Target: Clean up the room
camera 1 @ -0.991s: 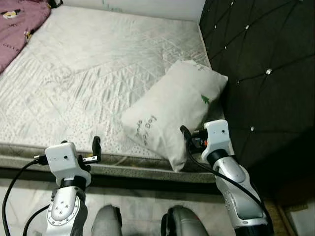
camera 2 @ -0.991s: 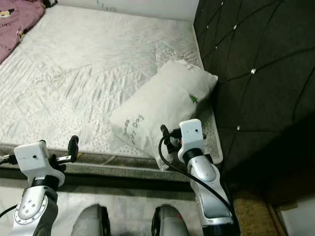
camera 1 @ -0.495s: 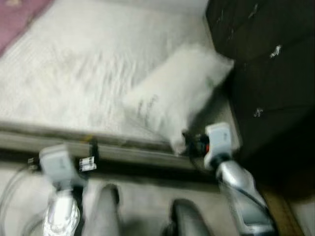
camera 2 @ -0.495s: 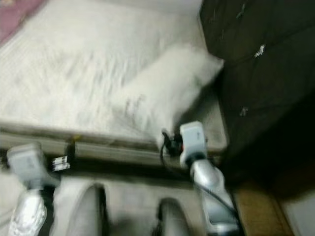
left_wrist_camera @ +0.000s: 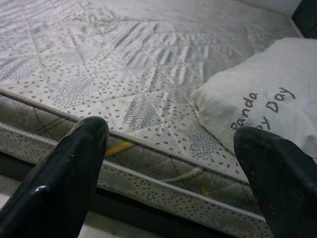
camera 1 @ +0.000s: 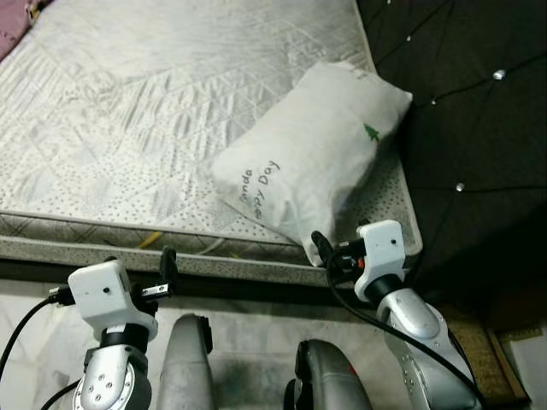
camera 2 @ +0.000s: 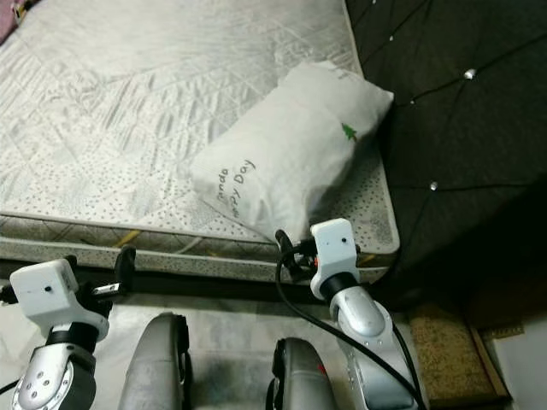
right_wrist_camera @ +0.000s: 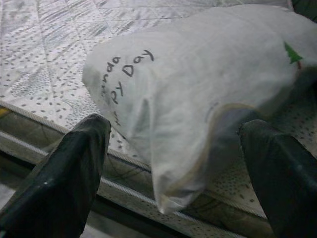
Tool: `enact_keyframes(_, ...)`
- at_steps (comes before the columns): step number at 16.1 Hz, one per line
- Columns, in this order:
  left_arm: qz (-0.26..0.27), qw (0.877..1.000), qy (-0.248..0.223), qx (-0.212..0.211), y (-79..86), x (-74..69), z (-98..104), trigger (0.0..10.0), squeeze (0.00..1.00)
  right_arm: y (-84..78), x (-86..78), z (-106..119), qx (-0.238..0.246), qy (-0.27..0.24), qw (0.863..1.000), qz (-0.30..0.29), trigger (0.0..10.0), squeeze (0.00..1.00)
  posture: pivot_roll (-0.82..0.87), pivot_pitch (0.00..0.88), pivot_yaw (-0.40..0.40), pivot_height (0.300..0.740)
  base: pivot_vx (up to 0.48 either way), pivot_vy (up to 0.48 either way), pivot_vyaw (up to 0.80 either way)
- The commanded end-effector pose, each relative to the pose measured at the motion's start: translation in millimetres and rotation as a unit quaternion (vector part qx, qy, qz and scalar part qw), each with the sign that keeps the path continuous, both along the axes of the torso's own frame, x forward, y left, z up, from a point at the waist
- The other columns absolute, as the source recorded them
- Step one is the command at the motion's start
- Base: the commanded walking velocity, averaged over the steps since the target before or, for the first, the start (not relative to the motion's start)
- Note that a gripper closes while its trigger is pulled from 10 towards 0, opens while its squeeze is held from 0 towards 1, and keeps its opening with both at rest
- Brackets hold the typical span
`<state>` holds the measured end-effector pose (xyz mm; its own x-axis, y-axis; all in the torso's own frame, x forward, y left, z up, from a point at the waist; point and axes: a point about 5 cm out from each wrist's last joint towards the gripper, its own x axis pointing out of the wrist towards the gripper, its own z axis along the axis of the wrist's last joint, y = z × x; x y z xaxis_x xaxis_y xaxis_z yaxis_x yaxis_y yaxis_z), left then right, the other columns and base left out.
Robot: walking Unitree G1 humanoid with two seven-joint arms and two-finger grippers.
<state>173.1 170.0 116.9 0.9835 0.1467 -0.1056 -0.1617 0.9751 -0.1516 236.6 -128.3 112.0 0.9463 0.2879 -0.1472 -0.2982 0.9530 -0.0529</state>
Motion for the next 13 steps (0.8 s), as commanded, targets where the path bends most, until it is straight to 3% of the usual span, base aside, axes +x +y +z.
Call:
enact_keyframes(1,0.000,1.000,0.001,-0.003,-1.7,-1.9,2.2,10.0,0.00,-3.2,-3.2,1.8,0.000,0.002,1.000,-0.007,10.0,0.00,0.00,0.227,-0.103,0.644,0.352,0.000,0.00)
enact_keyframes(6,-0.006,1.000,0.011,-0.011,-3.9,-2.0,0.9,10.0,0.00,-2.9,-6.0,2.5,0.002,0.012,1.000,-0.010,10.0,0.00,0.00,0.234,-0.098,0.644,0.360,0.000,0.00)
enact_keyframes(13,0.004,1.000,0.023,0.017,-2.1,-1.0,-4.7,10.0,0.00,-0.4,-3.2,1.9,0.016,0.004,1.000,-0.020,10.0,0.00,0.02,0.174,-0.072,0.644,0.000,0.000,0.00)
